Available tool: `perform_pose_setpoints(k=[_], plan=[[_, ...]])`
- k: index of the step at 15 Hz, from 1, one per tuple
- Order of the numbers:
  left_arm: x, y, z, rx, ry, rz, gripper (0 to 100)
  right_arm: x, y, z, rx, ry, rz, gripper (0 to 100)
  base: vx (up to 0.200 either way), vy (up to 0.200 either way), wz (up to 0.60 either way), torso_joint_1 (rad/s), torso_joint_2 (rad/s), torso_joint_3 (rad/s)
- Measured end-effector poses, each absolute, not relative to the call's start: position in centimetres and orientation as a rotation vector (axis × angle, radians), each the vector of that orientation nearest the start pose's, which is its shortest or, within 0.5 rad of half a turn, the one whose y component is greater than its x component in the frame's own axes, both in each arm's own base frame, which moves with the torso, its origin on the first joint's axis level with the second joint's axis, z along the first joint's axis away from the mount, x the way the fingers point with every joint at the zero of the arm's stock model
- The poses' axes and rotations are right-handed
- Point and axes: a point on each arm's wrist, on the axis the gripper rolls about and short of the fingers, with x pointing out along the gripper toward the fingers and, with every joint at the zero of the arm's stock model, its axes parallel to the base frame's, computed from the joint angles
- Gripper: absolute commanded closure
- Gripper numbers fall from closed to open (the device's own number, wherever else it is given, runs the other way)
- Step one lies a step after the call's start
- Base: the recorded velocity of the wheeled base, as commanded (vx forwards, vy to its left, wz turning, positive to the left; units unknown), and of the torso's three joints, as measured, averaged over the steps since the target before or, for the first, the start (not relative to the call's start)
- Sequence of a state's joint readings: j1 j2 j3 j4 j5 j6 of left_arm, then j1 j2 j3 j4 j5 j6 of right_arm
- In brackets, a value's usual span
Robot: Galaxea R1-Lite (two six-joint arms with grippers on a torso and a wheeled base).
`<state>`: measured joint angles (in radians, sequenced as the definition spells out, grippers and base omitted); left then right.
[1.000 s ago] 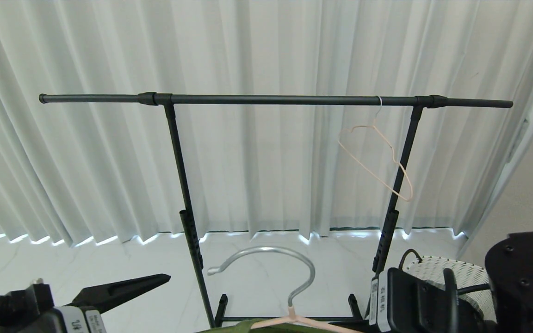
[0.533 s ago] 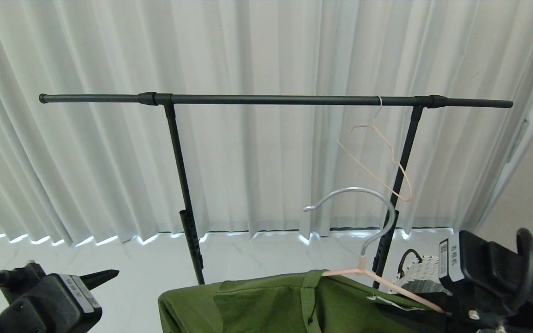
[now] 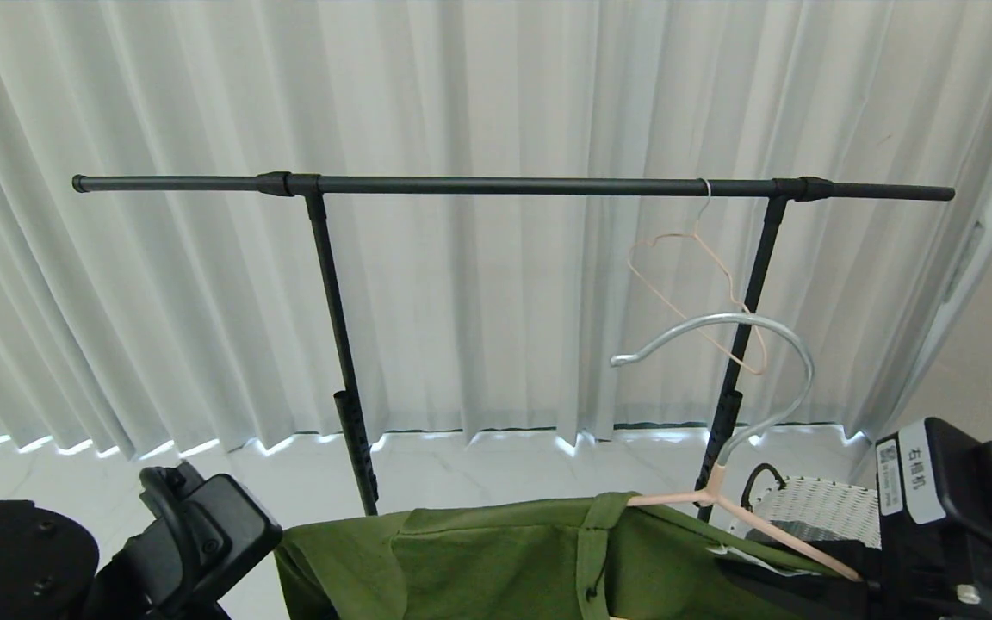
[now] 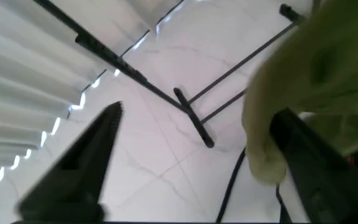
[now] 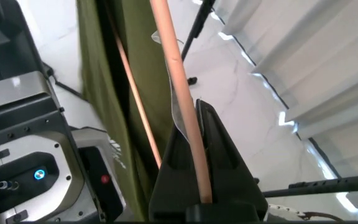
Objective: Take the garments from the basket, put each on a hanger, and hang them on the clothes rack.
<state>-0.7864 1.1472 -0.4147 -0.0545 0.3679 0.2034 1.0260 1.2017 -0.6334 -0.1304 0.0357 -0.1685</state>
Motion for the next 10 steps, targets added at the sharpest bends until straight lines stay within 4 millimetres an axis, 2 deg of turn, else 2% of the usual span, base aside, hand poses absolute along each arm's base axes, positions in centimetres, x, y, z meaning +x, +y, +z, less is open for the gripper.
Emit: perform_pose_setpoints(k=[3,7,10], plan=[[10.5,-8.5,14.4,0.568,0.566,-0.406,100,8.9,14.6,20.6,-0.367,0.314,1.069,100,0.000,0.000,0.00,0.000,0.00,0.000],[11.6,-6.7,14.2,0.586,0.597,-0.140,100,9.4,14.0,20.4,-0.384,0.343,0.978,100,0.000,0.000,0.00,0.000,0.00,0.000],[11.5,-6.3,13.8,0.588,0.614,-0.113,100,9.6,13.7,20.5,-0.378,0.346,0.955,100,0.000,0.000,0.00,0.000,0.00,0.000]])
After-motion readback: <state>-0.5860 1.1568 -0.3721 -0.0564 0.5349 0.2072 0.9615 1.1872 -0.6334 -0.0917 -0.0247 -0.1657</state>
